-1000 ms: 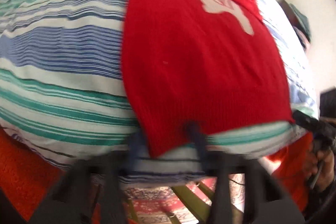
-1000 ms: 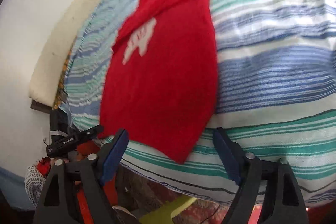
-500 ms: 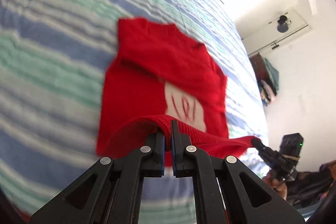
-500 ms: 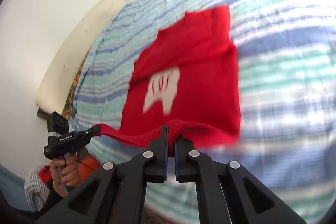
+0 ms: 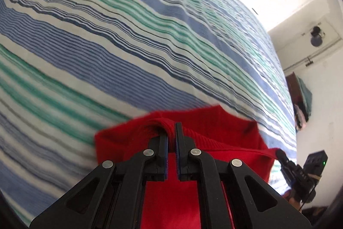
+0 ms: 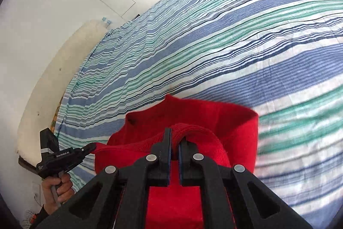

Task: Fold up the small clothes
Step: 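Fold the hem up onto the collar with both tools and open them, then grasp the folded sweater's edge with the left tool while the right tool grasps it too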

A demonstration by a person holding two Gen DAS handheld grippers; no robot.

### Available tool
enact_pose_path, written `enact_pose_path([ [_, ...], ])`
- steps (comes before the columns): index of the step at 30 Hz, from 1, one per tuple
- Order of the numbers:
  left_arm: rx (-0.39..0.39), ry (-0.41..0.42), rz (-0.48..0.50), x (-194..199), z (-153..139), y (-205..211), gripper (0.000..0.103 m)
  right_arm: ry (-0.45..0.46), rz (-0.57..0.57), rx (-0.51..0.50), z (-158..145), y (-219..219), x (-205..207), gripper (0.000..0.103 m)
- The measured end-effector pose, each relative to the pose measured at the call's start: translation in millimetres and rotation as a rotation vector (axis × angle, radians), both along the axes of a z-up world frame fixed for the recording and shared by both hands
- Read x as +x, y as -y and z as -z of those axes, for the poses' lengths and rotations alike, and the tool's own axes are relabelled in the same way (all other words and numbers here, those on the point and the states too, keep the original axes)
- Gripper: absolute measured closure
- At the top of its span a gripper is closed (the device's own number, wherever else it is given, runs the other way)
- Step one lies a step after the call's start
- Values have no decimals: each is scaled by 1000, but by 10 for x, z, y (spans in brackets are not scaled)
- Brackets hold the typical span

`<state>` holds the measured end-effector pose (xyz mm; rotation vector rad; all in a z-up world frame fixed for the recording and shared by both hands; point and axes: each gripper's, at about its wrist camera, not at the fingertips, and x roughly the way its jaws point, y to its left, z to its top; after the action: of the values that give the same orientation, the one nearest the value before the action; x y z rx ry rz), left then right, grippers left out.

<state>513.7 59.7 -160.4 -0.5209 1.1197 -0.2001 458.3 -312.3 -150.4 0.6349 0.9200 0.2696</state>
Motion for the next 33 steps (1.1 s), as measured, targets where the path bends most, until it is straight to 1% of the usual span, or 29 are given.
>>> enact_pose_path([
  [1,2,-26,-21,93,111,2,93,-4,9,3,66,1,92,98],
  [2,5,-56,-31,158,214,-11,93,-7,21,15,138,13,176,97],
  [3,2,-86,-35,196,281,-16,91,-14,36,25,208,25,238,95],
  [4,-7,-107,-36,215,322,-28,91,-28,52,12,260,34,278,90],
  [5,-32,-108,-38,201,320,-66,89,-42,71,-10,283,58,301,71],
  [6,-47,-98,-41,168,282,-107,77,-49,95,-30,277,95,294,41],
  [7,-44,-80,-49,121,237,-156,50,-36,117,-32,242,149,265,34],
  [8,7,-56,-69,35,155,-213,34,-10,128,-39,166,189,188,34],
  [9,62,-31,-92,-19,92,-265,16,22,111,-58,66,200,112,34],
  [10,107,5,-112,-112,9,-322,15,58,70,-93,-43,172,38,34],
  [11,124,30,-110,-207,-54,-391,15,93,17,-123,-130,109,-26,34],
  [12,120,30,-101,-246,-74,-441,15,134,-58,-140,-229,4,-129,34],
  [13,105,23,-93,-373,-92,-507,15,164,-136,-140,-293,-104,-240,35],
  [14,97,21,-89,-481,-104,-540,15,179,-213,-134,-321,-210,-358,35],
  [15,101,14,-78,-596,-94,-587,14,178,-276,-140,-299,-302,-491,35],
  [16,121,0,-56,-729,-66,-608,14,159,-311,-173,-230,-372,-603,35],
  [17,146,-17,-33,-826,-31,-616,14,115,-329,-235,-86,-408,-709,35],
  [18,169,-34,-13,-912,11,-608,14,26,-326,-325,137,-408,-785,38],
  [19,186,-48,6,-1013,48,-608,14,-78,-316,-405,380,-364,-857,42],
  [20,189,-56,22,-1108,80,-607,14,-79,-290,-433,436,-290,-969,56],
  [21,180,-58,30,-1174,107,-614,14,-60,-249,-455,379,-225,-1075,52],
  [22,161,-58,32,-1217,120,-617,14,-63,-216,-454,309,-154,-1167,51],
  [23,130,-53,30,-1253,131,-601,14,-56,-177,-424,200,-69,-1296,50],
  [24,101,-45,26,-1269,136,-586,14,-36,-144,-395,103,-2,-1422,46],
  [26,29,-30,28,-1211,179,-514,12,9,-98,-344,-74,105,-1752,40],
  [27,5,-36,30,-1154,231,-485,11,22,-88,-324,-134,125,-1898,38],
  [30,4,-71,-7,-1030,378,-420,11,33,-76,-271,-179,151,-2347,38],
  [32,45,-63,-22,-936,375,-299,11,23,-64,-264,-136,135,-2583,38],
  [33,63,-61,-16,-908,378,-253,14,13,-56,-260,-82,124,-2705,38],
])
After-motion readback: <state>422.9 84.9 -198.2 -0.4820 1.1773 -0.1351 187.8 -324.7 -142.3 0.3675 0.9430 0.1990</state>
